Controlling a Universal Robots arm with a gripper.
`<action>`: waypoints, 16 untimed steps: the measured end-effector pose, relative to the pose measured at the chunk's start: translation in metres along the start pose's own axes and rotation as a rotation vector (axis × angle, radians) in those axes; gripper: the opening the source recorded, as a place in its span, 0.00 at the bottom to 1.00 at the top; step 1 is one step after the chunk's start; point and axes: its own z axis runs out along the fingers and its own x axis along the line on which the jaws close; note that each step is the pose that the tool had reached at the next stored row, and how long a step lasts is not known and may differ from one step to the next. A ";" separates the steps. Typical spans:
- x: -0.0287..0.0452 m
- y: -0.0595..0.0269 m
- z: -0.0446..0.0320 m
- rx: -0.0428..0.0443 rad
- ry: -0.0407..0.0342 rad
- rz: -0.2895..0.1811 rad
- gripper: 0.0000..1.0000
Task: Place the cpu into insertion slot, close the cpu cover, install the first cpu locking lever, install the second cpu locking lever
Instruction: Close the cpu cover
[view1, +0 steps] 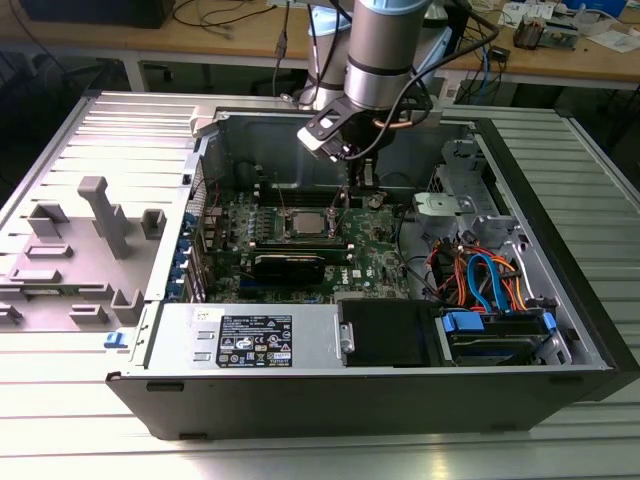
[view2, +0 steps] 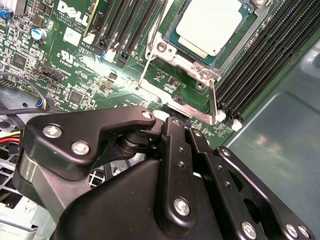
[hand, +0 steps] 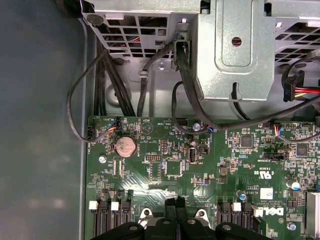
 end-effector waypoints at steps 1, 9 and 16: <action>0.0000 -0.0002 0.0000 0.0000 0.0000 0.000 0.11; 0.0001 -0.0034 0.0002 0.0000 0.0000 0.000 0.11; 0.0001 -0.0039 0.0004 0.0000 0.0000 0.000 0.11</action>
